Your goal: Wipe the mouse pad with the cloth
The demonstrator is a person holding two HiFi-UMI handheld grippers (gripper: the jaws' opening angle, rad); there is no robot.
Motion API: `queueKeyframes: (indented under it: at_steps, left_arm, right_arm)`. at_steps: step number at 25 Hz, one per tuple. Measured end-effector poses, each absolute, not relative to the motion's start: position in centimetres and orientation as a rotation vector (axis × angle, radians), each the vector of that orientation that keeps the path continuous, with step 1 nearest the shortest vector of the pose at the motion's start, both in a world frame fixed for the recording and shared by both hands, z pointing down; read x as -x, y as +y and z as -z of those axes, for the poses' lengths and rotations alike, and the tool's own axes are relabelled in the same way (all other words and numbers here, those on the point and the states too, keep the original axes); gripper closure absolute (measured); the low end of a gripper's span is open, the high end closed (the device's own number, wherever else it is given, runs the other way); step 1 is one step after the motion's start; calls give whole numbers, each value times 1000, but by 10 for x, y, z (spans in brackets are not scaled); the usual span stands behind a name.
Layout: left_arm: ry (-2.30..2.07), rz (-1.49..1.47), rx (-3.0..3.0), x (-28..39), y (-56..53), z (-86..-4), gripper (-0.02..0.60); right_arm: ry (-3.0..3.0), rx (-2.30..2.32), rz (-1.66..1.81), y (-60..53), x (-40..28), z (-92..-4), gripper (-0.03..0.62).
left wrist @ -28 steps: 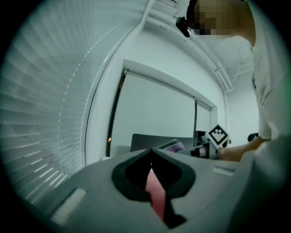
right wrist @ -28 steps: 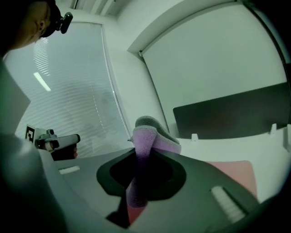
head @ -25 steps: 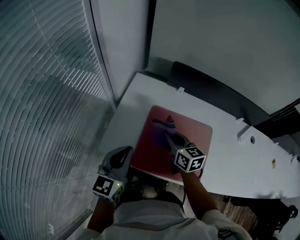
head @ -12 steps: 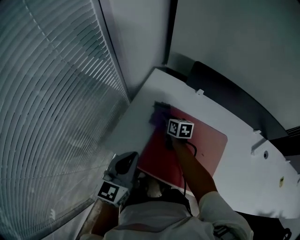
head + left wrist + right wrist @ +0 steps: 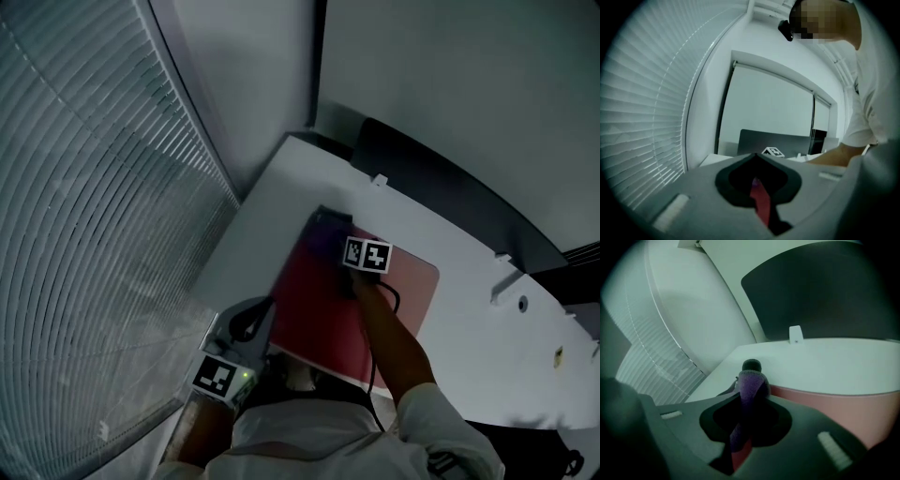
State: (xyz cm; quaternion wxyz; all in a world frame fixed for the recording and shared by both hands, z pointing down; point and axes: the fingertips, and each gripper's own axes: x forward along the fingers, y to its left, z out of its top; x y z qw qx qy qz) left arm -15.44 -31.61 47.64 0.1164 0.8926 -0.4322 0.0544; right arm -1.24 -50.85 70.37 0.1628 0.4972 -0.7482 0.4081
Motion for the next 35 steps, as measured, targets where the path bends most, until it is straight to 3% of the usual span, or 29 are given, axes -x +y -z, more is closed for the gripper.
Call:
queueKeyframes:
  at_steps: [25, 31, 35]
  left_arm:
    - [-868, -195, -2814, -43, -315, -443, 580]
    - [-811, -202, -2832, -65, -301, -442, 578]
    - [-820, -197, -2833, -57, -294, -434, 578]
  right_arm:
    - [-1752, -1830, -1269, -345, -311, -709, 545]
    - [-1679, -1896, -1180, -314, -352, -702, 545]
    - [-1767, -1960, -1078, -305, -344, -658, 545]
